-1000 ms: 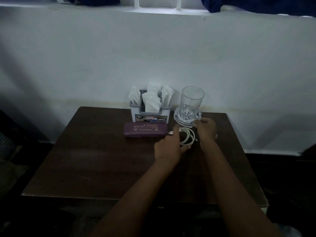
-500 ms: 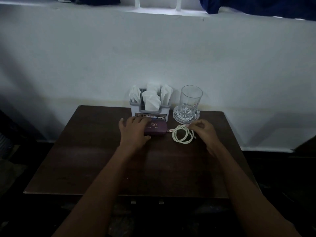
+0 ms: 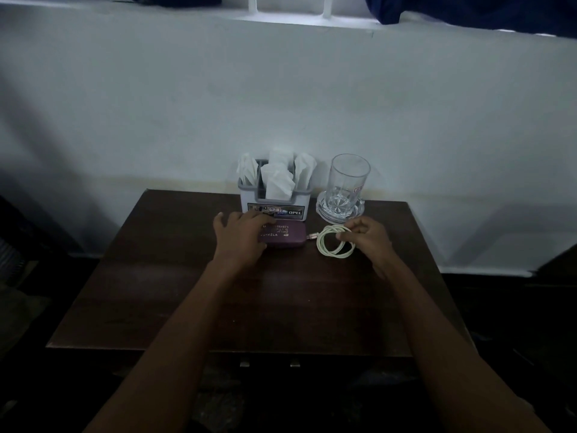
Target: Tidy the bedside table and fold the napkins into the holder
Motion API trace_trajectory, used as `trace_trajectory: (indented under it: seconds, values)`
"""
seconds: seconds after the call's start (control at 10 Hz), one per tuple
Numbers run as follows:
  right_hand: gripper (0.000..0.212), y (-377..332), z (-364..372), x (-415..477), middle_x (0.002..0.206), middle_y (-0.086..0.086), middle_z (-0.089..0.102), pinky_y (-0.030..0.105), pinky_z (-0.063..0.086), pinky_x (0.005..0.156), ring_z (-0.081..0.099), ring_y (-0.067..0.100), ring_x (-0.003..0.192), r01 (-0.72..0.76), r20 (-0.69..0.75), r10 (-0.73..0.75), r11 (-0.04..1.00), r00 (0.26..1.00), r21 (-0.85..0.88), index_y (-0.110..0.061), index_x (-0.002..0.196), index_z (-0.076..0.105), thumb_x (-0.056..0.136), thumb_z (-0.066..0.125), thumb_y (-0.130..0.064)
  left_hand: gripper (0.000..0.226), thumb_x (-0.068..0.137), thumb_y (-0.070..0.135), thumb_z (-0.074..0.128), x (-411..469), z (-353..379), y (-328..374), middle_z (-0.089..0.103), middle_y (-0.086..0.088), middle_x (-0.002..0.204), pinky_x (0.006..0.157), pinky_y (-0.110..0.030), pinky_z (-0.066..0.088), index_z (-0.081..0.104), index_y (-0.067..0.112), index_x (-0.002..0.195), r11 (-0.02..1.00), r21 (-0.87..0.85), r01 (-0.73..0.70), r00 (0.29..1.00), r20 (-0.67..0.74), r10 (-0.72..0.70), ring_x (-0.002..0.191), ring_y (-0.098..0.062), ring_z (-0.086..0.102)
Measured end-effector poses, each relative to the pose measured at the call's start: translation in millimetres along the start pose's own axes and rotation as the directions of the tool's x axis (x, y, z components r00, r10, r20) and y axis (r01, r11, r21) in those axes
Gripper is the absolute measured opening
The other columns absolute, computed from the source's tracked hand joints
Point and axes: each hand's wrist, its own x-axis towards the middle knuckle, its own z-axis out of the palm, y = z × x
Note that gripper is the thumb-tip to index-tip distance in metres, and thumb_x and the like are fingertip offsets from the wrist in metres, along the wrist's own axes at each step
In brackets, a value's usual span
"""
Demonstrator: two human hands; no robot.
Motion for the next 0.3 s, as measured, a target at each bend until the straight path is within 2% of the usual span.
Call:
trace_trajectory:
  seconds: [0.1,0.2,0.3]
  values:
    - [0.025,-0.6,-0.1,0.5,0.079,0.003,0.068,0.039,0.045,0.092,0.061,0.019,0.082,0.010,0.011,-0.010,1.000,1.000,0.005,-0.021,0.071,0.059,0.066,0.079,-0.008,0.056,0.082,0.022,0.065,1.1,0.3,-1.2,0.041,0.007,0.145,0.113,-0.051,0.009,0.045,0.035,0.133,1.000,-0.016,-0.004,1.000,0.008,0.004,0.135,-0.022,0.033]
    - [0.023,2.3,-0.2,1.2,0.080,0.000,0.069,0.043,0.044,0.096,0.064,0.019,0.083,0.009,0.010,-0.009,1.000,1.000,-0.024,-0.024,0.070,0.061,0.064,0.081,-0.016,0.056,0.082,0.022,0.065,-1.0,-3.1,0.3,0.041,0.007,0.145,0.114,-0.051,0.009,0.046,0.035,0.133,0.999,-0.043,0.003,1.000,0.016,-0.002,0.135,-0.022,0.033]
    - [0.028,4.9,1.9,4.6,0.081,-0.004,0.071,0.048,0.044,0.097,0.066,0.021,0.089,0.024,-0.067,-0.024,1.000,0.997,-0.005,-0.026,0.071,0.065,0.056,0.078,-0.045,0.058,0.083,0.025,0.064,-2.4,-2.3,0.8,0.038,0.007,0.147,0.114,-0.054,0.007,0.042,0.034,0.135,1.000,-0.026,0.001,1.000,0.001,-0.001,0.139,-0.020,0.027]
